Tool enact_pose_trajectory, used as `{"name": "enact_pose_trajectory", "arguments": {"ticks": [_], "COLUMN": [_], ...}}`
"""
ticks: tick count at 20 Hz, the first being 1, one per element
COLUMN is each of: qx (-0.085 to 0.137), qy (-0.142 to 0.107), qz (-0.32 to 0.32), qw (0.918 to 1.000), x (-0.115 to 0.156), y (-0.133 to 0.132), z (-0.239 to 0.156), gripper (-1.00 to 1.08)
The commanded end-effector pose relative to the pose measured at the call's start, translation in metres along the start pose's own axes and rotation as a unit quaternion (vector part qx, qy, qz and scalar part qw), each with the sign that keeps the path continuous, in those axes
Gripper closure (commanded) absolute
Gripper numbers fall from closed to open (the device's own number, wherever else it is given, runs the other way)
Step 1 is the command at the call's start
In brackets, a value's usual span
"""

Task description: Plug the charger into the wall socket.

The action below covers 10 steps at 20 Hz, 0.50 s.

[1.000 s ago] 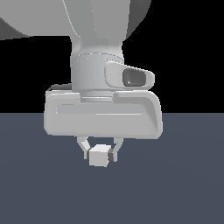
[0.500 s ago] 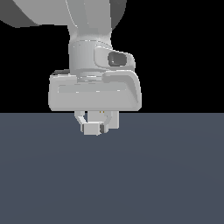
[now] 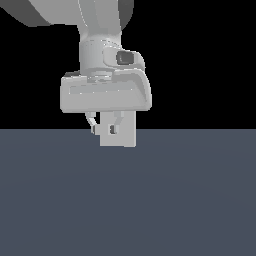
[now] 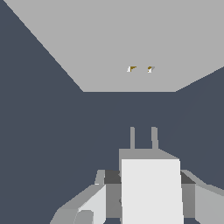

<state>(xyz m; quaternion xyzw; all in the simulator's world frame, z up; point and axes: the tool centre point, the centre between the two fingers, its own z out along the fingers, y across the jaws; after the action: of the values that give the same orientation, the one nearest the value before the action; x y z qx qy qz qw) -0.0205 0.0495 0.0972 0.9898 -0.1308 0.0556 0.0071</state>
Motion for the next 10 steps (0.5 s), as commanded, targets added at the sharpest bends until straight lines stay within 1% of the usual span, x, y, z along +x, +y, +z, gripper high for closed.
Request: {"name": "enact_pose_trajectory", "arguments": {"ticks": [1, 10], "qx": [0.0, -0.001], "qy": [0.0, 0.0], "qz": [0.002, 0.002], "qw": [1.0, 1.0], "x": [0.0034, 0.0057], "y": [-0.0016, -0.0017], "z": [-0.0024, -0.0024], "gripper": [1.08, 1.08]}}
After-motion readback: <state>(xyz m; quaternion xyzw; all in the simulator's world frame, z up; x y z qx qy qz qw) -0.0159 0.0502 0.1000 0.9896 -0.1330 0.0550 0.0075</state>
